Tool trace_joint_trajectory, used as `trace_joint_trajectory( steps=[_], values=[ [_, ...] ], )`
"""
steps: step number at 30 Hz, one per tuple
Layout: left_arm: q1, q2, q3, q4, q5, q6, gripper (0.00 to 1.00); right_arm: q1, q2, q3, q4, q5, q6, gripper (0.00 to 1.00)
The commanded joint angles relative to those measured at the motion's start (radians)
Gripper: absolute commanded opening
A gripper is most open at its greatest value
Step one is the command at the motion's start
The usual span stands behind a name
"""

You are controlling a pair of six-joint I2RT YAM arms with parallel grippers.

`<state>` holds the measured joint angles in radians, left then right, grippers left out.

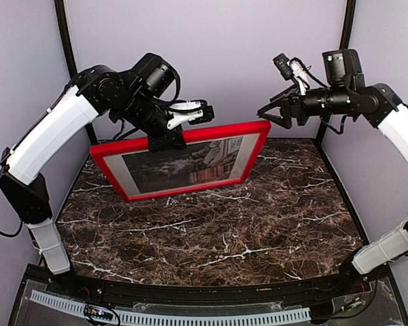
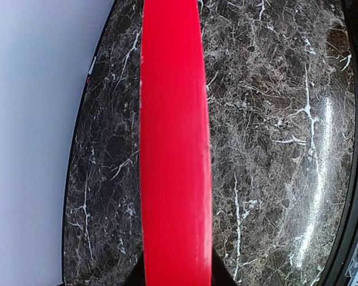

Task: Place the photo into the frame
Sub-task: Pass from the left arm to the right

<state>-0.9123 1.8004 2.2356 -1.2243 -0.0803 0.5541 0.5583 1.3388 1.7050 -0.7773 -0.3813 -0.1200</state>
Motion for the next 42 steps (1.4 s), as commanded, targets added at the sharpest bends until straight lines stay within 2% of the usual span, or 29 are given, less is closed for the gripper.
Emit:
trace_joint_trajectory(
  steps=[1, 8, 14, 19, 30, 39, 42],
  values=[
    [0.009, -0.041, 0.018, 0.087, 0.031, 0.098, 0.00, 0.058, 0.106, 0.137, -0.103, -0.007, -0.197, 0.80],
    [0.019, -0.030, -0.003, 0.089, 0.067, 0.109, 0.00, 0.134, 0.273, 0.299, -0.298, 0.025, -0.322, 0.79],
    [0.023, -0.025, -0.014, 0.088, 0.077, 0.116, 0.00, 0.182, 0.315, 0.297, -0.343, 0.057, -0.358, 0.78],
    [0.025, -0.023, -0.026, 0.085, 0.078, 0.118, 0.00, 0.201, 0.352, 0.307, -0.373, 0.087, -0.363, 0.72],
    [0.037, -0.016, -0.063, 0.091, 0.113, 0.120, 0.00, 0.216, 0.408, 0.347, -0.396, 0.153, -0.343, 0.50],
    [0.045, 0.011, -0.071, 0.094, 0.115, 0.120, 0.00, 0.219, 0.416, 0.349, -0.409, 0.152, -0.350, 0.27],
    [0.047, 0.011, -0.077, 0.099, 0.106, 0.118, 0.06, 0.219, 0.404, 0.341, -0.406, 0.149, -0.353, 0.20]
  ],
)
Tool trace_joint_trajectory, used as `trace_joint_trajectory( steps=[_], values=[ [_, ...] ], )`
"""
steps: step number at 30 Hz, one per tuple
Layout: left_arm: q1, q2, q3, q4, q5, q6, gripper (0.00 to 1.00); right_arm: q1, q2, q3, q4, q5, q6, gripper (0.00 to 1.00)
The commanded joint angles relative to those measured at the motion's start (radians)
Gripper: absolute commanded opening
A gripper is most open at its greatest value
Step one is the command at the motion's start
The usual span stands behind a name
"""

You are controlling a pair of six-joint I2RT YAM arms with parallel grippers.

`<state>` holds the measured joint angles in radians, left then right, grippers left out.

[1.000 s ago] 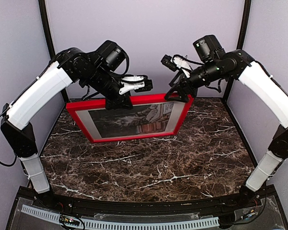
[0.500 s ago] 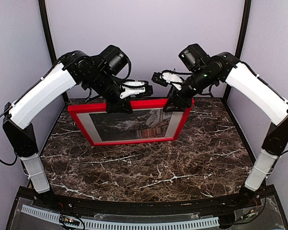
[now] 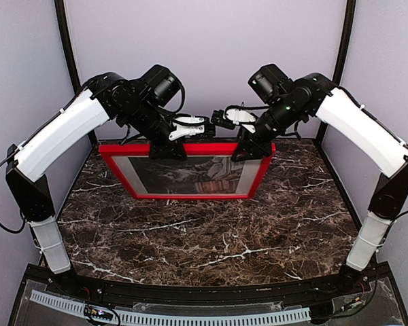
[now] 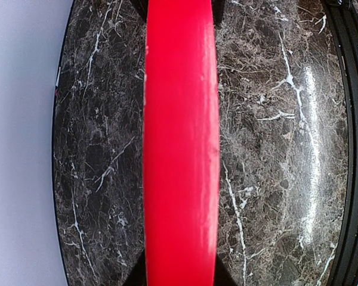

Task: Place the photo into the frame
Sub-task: Pass from the left arm to the right

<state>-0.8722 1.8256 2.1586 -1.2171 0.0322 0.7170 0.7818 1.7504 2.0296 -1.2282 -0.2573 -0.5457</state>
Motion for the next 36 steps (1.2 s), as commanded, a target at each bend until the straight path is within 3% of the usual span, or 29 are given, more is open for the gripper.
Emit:
trace_joint_trajectory(
  steps=[1, 9, 11, 23, 29, 33, 36],
  values=[
    [0.007, -0.017, -0.003, 0.094, -0.012, -0.046, 0.11, -0.004, -0.009, 0.016, 0.045, 0.023, 0.073, 0.18],
    [0.009, -0.060, -0.053, 0.161, -0.079, -0.042, 0.32, -0.003, -0.013, 0.023, 0.051, 0.026, 0.083, 0.02],
    [0.010, -0.082, -0.078, 0.202, -0.103, -0.043, 0.42, -0.002, -0.015, 0.029, 0.053, 0.030, 0.088, 0.00],
    [0.009, -0.333, -0.308, 0.627, -0.265, -0.043, 0.95, -0.010, -0.013, 0.101, 0.090, 0.054, 0.176, 0.00],
    [0.010, -0.481, -0.444, 0.812, -0.436, -0.158, 0.99, -0.059, 0.020, 0.194, 0.156, 0.031, 0.344, 0.00],
    [0.012, -0.547, -0.505, 0.823, -0.572, -0.282, 0.99, -0.158, 0.043, 0.244, 0.202, -0.046, 0.531, 0.00],
    [0.012, -0.583, -0.563, 0.783, -0.609, -0.406, 0.99, -0.208, 0.030, 0.171, 0.266, -0.059, 0.665, 0.00]
  ],
)
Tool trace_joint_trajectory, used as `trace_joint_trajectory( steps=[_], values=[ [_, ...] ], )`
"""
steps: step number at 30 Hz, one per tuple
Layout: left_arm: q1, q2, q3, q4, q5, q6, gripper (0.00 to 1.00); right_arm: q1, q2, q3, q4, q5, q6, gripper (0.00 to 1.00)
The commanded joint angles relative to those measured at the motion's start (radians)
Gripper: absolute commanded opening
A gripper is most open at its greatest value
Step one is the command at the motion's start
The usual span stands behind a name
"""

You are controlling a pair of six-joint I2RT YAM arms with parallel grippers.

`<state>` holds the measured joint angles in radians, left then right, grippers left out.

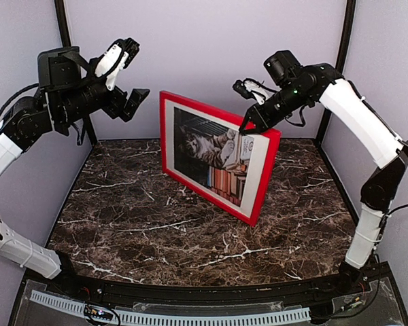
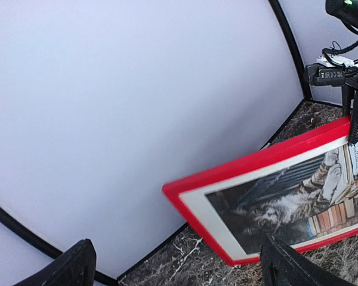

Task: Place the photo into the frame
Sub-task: Pass from the left arm to the right, then turn over the photo frame.

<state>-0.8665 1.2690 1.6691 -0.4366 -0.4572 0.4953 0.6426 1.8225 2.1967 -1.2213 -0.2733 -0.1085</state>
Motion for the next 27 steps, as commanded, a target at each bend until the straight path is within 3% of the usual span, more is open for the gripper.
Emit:
trace_joint_trajectory(
  steps=[1, 14, 21, 27],
  values=[
    [0.006, -0.045, -0.108, -0.005, -0.120, -0.210, 0.99, -0.082, -0.056, -0.044, 0.299, -0.043, 0.284, 0.00],
    [0.006, -0.124, -0.454, -0.021, -0.013, -0.613, 0.99, -0.206, -0.338, -0.825, 0.934, -0.136, 0.772, 0.00],
    [0.006, -0.109, -0.563, 0.043, 0.053, -0.702, 0.99, -0.204, -0.481, -1.303, 1.301, -0.172, 1.043, 0.21],
    [0.006, -0.092, -0.579, 0.055, 0.068, -0.708, 0.99, -0.200, -0.572, -1.553, 1.473, -0.151, 1.153, 0.36]
  ],
)
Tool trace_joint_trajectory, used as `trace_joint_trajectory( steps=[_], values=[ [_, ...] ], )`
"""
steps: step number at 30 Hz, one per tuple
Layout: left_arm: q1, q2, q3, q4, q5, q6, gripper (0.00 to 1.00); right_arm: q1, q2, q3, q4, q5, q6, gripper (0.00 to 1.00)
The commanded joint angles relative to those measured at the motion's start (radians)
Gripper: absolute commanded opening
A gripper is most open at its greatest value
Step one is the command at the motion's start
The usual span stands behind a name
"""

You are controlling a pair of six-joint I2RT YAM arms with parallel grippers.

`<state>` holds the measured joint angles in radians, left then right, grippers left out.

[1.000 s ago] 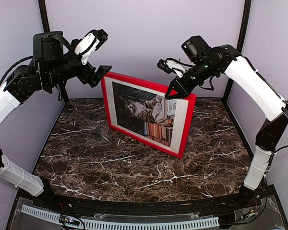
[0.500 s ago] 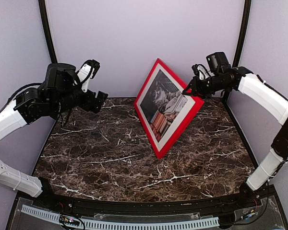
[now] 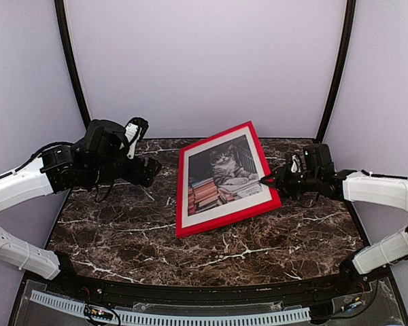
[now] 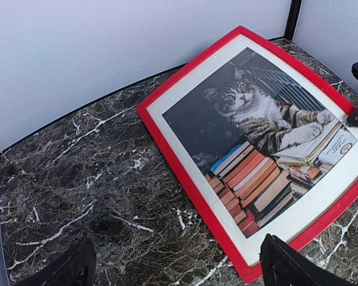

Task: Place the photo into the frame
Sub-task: Turn over the photo frame, then place the photo frame at the center of the board, then reset both arms

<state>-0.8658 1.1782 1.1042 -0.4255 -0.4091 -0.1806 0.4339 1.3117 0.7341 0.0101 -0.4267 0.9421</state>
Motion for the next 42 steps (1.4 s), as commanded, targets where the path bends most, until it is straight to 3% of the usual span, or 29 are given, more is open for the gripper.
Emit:
trace_joint_trajectory(
  steps=[1, 7, 13, 22, 28, 36, 42],
  values=[
    [0.006, 0.000, -0.015, 0.044, 0.018, -0.031, 0.99, 0.010, -0.066, -0.124, 0.269, 0.002, 0.117, 0.38],
    [0.005, -0.002, -0.019, 0.041, 0.010, -0.030, 0.99, 0.025, -0.075, -0.274, 0.333, 0.001, 0.146, 0.46],
    [0.005, -0.007, -0.024, 0.019, -0.012, -0.037, 0.99, 0.025, -0.083, -0.273, 0.204, 0.047, 0.056, 0.55],
    [0.018, -0.034, -0.037, -0.004, -0.049, -0.046, 0.99, 0.016, -0.097, -0.069, -0.206, 0.226, -0.195, 0.69],
    [0.101, -0.078, -0.092, 0.035, -0.028, -0.048, 0.99, 0.015, -0.093, 0.111, -0.409, 0.368, -0.419, 0.81],
    [0.299, -0.202, -0.274, 0.170, 0.068, -0.048, 0.99, 0.014, -0.122, 0.242, -0.503, 0.549, -0.616, 0.90],
    [0.363, -0.308, -0.352, 0.267, 0.099, -0.054, 0.99, 0.013, -0.145, 0.276, -0.497, 0.615, -0.703, 0.96]
  ],
)
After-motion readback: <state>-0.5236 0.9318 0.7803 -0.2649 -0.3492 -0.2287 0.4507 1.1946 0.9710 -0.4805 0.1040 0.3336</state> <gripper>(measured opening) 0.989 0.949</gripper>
